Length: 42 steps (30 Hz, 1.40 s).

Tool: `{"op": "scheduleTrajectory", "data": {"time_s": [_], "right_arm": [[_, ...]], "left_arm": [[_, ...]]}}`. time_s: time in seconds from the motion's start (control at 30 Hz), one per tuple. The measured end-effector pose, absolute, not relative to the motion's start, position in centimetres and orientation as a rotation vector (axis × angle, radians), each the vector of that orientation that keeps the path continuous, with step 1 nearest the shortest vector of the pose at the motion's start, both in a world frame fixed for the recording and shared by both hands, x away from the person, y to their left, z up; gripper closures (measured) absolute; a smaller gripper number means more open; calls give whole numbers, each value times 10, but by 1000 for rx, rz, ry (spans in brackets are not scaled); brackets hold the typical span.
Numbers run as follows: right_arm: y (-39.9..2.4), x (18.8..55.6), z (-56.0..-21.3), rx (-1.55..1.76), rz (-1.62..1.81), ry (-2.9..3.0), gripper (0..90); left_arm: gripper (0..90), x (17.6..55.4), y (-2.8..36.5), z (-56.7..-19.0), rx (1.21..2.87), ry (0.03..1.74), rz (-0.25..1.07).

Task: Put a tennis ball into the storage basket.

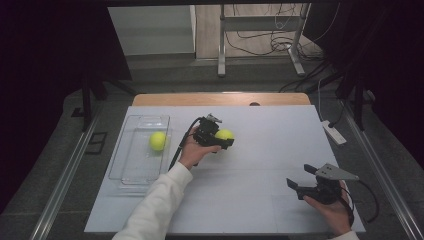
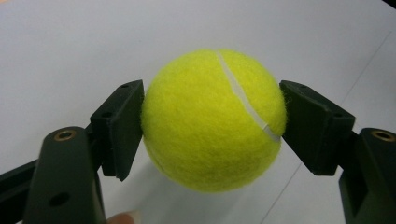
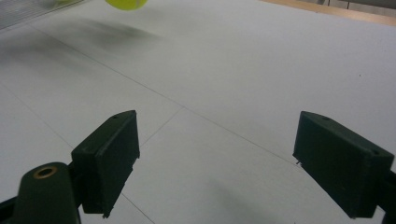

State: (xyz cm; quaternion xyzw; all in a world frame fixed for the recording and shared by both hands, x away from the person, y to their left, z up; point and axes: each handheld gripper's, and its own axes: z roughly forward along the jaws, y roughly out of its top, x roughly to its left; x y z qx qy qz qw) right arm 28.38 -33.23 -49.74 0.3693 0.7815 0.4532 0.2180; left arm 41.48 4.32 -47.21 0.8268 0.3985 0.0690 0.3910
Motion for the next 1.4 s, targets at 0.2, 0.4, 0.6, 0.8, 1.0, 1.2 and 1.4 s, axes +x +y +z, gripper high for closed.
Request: {"op": "scheduleTrajectory", "data": {"time_s": [0.2, 0.4, 0.6, 0.8, 1.0, 1.2, 1.4], "right_arm": [[-332, 284, -497, 1028, 1255, 2163, 148], [-332, 284, -497, 1027, 1255, 2163, 148], [-331, 284, -498, 1027, 1253, 2165, 148], [-331, 284, -497, 1028, 1255, 2164, 148], [-330, 285, -498, 1028, 1254, 2168, 148], [-330, 285, -499, 1031, 1252, 2169, 148], [-330, 285, -498, 1028, 1256, 2168, 148]], "left_arm": [[271, 407, 49, -464, 2070, 998, 193], [271, 400, 54, -458, 2046, 979, 210], [271, 392, 61, -454, 2032, 964, 223], [271, 384, 67, -448, 2013, 949, 229], [271, 380, 69, -445, 2012, 939, 238], [271, 376, 73, -441, 2004, 928, 248], [271, 371, 79, -437, 1986, 931, 263]]}}
